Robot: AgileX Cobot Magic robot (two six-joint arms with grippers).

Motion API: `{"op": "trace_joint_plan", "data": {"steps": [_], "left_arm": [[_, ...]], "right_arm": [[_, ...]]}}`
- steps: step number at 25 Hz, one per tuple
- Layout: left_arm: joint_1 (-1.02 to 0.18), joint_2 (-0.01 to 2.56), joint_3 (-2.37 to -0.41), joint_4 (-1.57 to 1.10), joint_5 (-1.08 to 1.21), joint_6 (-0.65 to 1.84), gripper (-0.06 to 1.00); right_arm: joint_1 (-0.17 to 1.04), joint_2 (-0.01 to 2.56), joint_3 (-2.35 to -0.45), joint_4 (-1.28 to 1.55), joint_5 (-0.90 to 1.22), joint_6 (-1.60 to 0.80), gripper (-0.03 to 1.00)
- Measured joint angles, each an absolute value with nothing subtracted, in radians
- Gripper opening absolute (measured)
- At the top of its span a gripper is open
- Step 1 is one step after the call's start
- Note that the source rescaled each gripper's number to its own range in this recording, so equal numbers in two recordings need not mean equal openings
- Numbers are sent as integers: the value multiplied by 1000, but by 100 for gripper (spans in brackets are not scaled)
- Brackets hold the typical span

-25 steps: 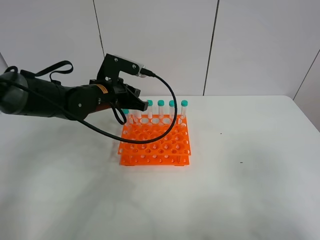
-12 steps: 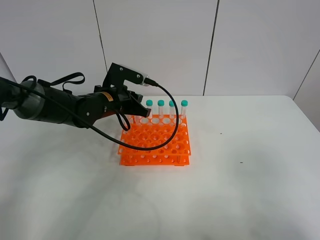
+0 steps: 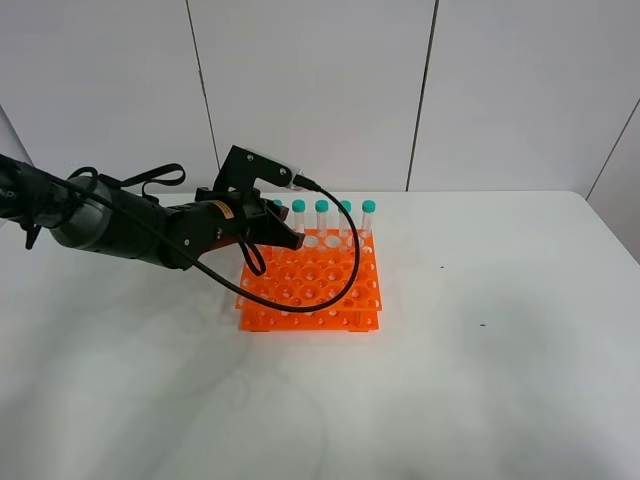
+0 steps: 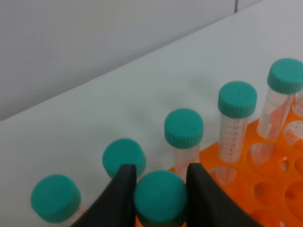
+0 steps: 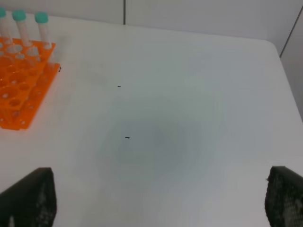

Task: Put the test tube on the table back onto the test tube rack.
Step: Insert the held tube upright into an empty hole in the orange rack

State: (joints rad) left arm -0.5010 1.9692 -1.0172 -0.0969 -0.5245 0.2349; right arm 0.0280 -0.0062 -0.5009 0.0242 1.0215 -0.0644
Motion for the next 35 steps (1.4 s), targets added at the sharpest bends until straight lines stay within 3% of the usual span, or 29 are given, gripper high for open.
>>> {"op": "trace_joint_plan", "data": {"steps": [35], "left_arm": [[-501, 1992, -1018, -96, -550, 194, 0]], "right_arm": [[28, -6, -501, 24, 1021, -64, 98]]}}
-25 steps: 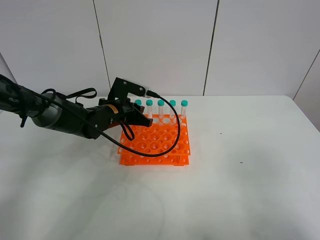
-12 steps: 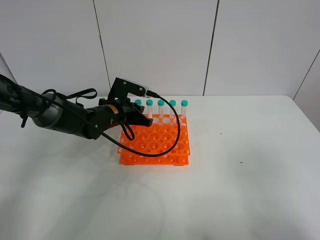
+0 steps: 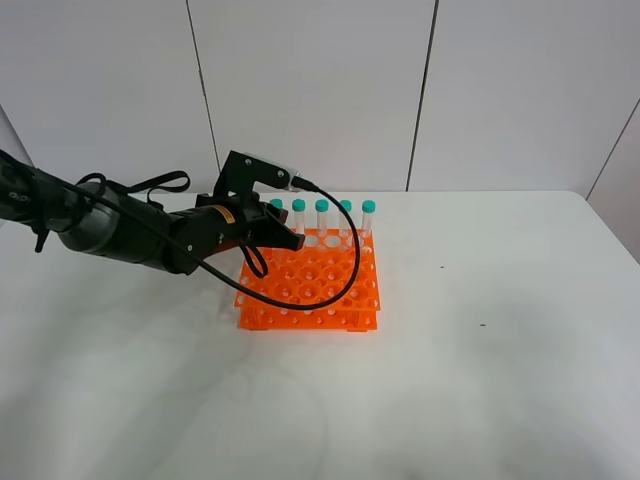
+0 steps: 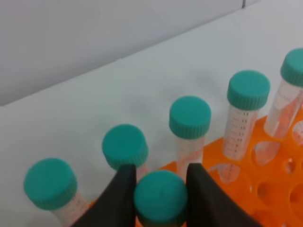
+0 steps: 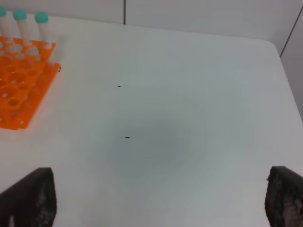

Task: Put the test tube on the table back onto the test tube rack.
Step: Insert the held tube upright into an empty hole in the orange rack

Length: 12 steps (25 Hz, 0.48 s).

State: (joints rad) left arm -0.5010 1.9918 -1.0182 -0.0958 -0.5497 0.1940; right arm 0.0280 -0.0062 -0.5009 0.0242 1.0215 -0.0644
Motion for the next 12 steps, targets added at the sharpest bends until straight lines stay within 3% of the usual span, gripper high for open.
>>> {"op": "trace_joint_plan", "data": {"steps": [12], "left_arm": [[-501, 1992, -1014, -96, -512, 194, 0]], "right_arm": [[28, -6, -501, 24, 1021, -64, 98]]}}
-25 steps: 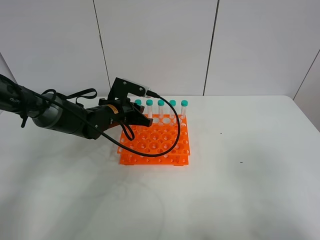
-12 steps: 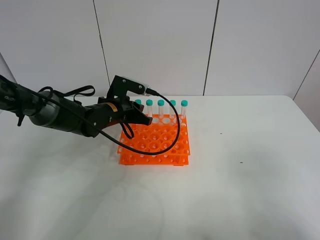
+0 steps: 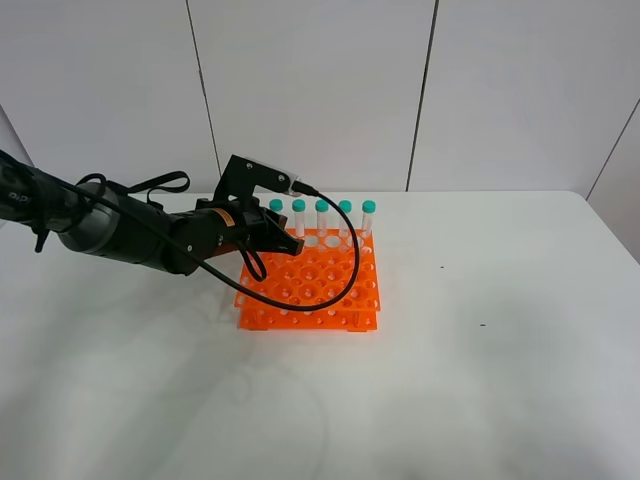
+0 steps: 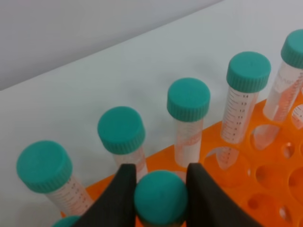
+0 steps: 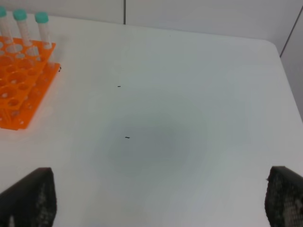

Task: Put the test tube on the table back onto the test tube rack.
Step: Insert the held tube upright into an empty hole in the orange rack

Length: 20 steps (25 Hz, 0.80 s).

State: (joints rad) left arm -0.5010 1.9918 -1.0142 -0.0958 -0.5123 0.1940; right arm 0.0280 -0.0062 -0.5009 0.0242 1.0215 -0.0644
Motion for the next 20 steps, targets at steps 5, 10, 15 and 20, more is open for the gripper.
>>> {"op": "trace_joint_plan", "data": {"steps": [5, 10, 15, 20], "left_arm": [[-501, 1992, -1007, -96, -515, 194, 0], [-501, 1992, -1006, -96, -523, 194, 0], [-501, 1992, -1006, -96, -527, 194, 0], [-501, 1992, -1006, -96, -528, 194, 0]], "right_arm": [[28, -6, -501, 24, 1021, -64, 98], [28, -6, -501, 24, 1021, -64, 98], [28, -6, -501, 24, 1021, -64, 98], [28, -6, -501, 24, 1021, -64, 98]]}}
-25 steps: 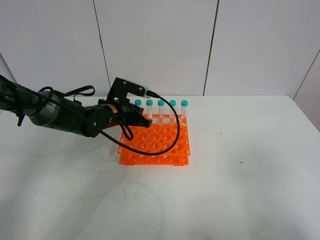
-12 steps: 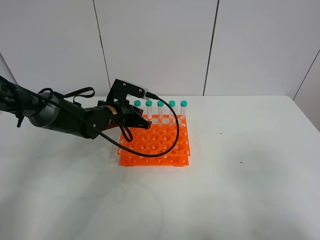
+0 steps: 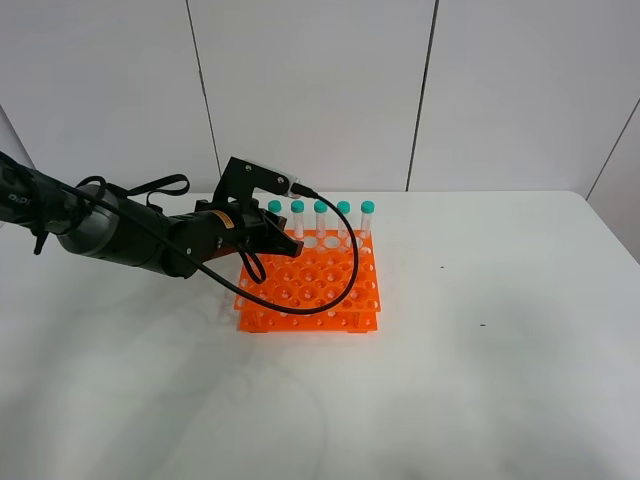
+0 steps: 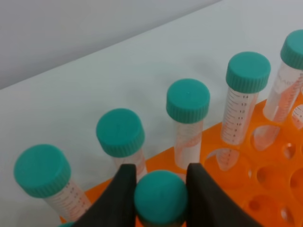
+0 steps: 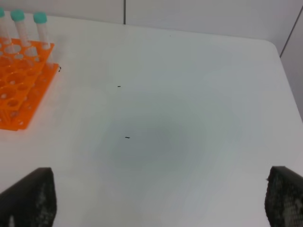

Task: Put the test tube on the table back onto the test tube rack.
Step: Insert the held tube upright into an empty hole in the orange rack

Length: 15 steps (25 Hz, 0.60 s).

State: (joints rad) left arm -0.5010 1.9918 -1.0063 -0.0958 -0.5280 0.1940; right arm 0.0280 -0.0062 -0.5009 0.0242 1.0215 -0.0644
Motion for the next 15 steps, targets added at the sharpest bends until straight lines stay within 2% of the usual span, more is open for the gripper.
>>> {"op": "trace_joint_plan", "data": {"steps": [5, 11, 15], "left_arm": [[-501, 1992, -1006, -96, -531, 188, 12], [-502, 1983, -1006, -89, -531, 167, 16], [-502, 1954, -1006, -80, -526, 164, 25]], "right_arm": [[28, -6, -501, 24, 1021, -64, 98], [28, -6, -501, 24, 1021, -64, 98], [28, -6, -501, 24, 1021, -64, 98]]}}
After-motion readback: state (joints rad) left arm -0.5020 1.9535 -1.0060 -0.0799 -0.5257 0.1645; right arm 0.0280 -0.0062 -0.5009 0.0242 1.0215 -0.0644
